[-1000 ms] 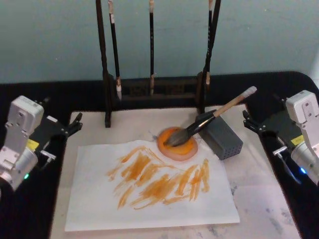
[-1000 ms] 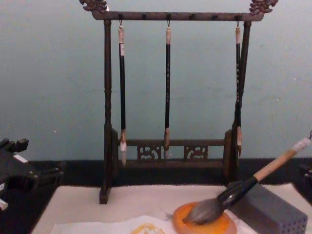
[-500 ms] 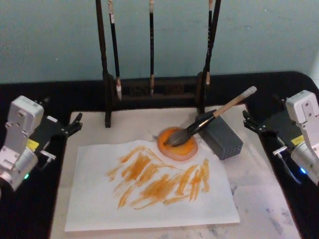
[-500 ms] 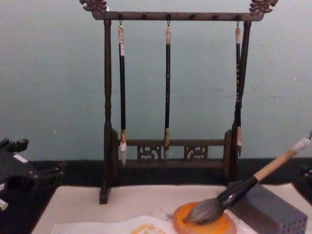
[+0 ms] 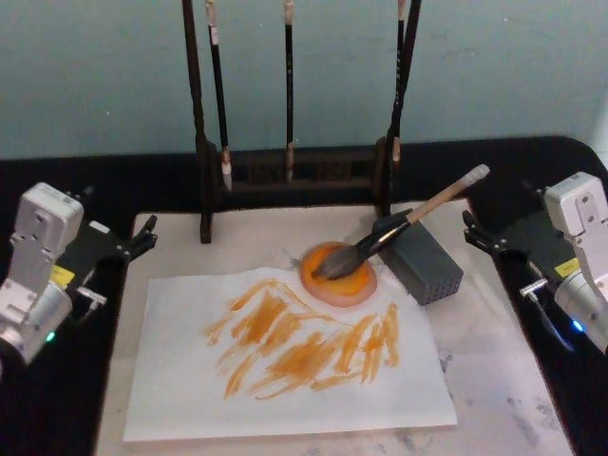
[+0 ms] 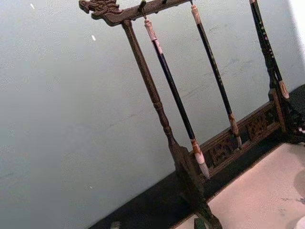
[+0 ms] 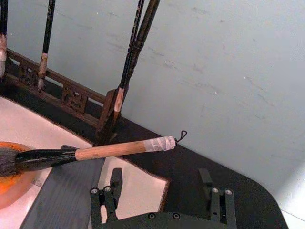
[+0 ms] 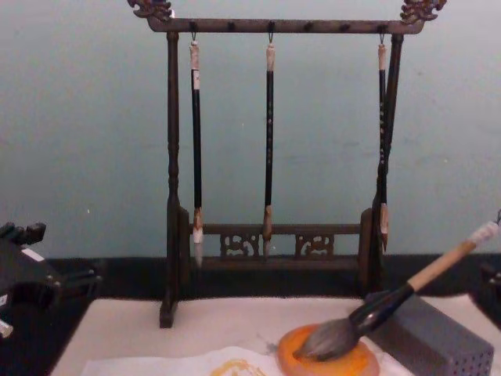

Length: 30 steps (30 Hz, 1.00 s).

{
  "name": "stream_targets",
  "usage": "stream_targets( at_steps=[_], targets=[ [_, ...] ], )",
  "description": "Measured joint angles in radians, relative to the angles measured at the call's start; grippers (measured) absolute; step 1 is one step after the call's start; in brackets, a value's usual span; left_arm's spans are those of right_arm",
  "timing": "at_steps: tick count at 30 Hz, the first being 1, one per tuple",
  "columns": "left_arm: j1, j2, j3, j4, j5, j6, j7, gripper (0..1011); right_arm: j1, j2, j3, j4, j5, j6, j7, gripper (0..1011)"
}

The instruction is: Pick up the brush from the inkstone, write on the paper, then place the brush back to its original position.

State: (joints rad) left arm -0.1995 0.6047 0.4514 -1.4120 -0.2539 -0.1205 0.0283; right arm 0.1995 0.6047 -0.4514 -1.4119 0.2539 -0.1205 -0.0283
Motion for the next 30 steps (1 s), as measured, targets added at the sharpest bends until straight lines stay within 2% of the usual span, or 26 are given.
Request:
stream_targets(
  at_steps=[30],
  targets=[
    [0.000,0.000,0.000,0.000,0.000,0.000,0.000,1001,0.000,0.000,0.000,0.000,0.000,0.000,0.000,1000]
  ],
)
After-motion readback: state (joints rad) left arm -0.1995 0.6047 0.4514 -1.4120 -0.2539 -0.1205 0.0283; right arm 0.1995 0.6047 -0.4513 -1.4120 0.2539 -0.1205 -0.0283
